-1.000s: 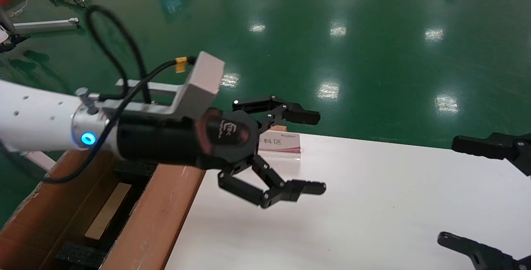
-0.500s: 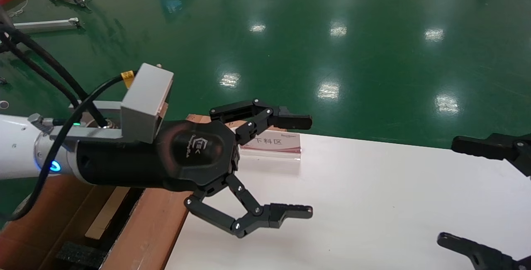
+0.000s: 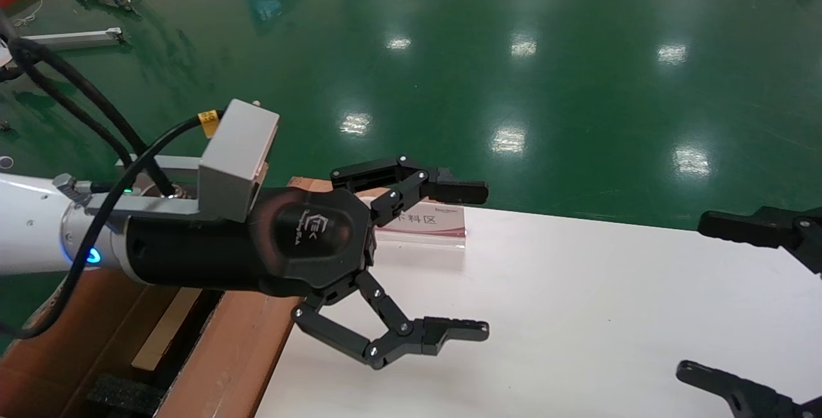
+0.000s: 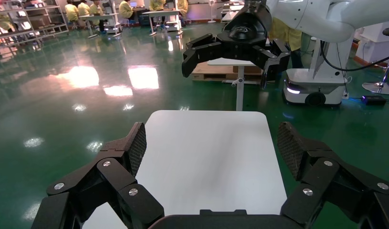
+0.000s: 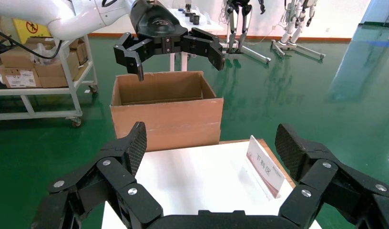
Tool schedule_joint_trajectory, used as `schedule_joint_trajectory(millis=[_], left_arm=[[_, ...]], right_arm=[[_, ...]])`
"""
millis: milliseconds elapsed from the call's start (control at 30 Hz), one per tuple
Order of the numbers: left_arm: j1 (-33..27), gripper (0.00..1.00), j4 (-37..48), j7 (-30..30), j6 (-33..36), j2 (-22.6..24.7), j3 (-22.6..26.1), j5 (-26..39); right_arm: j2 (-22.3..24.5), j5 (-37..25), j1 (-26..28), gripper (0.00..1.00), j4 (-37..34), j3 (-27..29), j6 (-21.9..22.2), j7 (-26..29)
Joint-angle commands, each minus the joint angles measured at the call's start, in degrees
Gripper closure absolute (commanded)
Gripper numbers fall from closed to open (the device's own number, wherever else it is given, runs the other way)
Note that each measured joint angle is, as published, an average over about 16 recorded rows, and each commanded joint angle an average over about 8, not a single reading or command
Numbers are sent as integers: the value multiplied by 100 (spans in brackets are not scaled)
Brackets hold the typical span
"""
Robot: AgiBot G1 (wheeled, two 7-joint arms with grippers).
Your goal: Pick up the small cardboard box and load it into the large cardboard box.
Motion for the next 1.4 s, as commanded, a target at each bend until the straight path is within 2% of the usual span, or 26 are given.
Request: schedule_joint_trajectory(millis=[33,1400], left_arm=[[3,0,-1,0,1,0,-4,-1],[-8,0,4,1,-6,-2,13,2]], right_arm=[[-1,-2,-1,0,1,3,-1,2],[-1,-3,-3,0,1,3,-1,2]])
